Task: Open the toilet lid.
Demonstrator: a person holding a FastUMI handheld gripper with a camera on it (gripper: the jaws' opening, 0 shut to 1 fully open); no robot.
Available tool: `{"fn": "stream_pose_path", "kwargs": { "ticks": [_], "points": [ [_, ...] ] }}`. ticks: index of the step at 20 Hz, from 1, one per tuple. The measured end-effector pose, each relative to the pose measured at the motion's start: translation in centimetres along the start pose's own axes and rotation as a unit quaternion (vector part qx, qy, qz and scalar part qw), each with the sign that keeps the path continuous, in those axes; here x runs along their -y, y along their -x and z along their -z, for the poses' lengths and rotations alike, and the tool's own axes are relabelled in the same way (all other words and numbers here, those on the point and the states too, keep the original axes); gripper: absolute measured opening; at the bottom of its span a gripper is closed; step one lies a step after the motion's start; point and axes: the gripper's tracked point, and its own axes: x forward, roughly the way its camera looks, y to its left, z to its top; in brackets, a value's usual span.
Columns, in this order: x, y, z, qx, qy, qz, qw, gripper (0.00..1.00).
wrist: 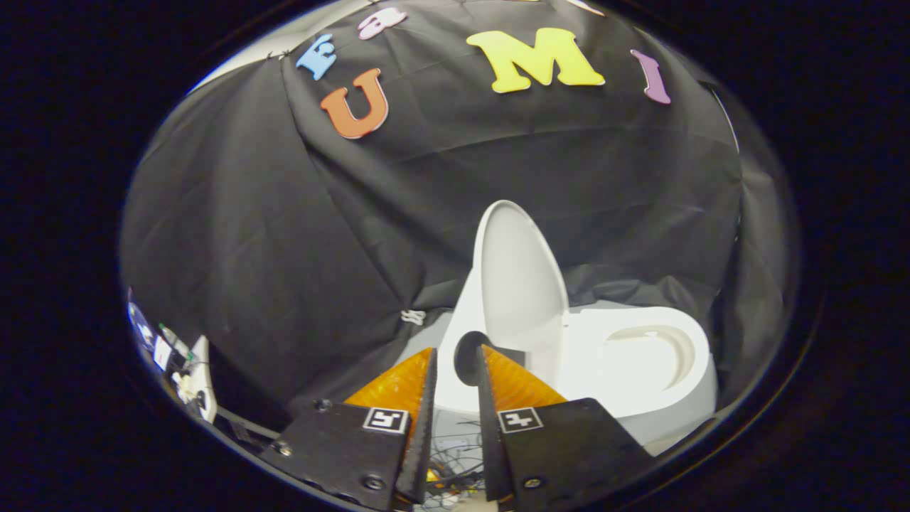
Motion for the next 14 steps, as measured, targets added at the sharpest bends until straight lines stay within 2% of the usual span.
{"fn": "stream_pose_path", "kwargs": {
  "ticks": [3,7,12,14],
  "points": [
    [-0.6,2.5,-1.1,0.04,0.046,0.001,0.998,0.48],
    [-0.3,6.3,-1.5,0.094,0.103,-0.001,0.99,0.79],
    [3.7,11.1,-1.4,0.156,0.113,-0.004,0.981,0.8],
    [6.3,12.9,-1.7,0.182,0.103,0.003,0.978,0.93]
  ]
}}
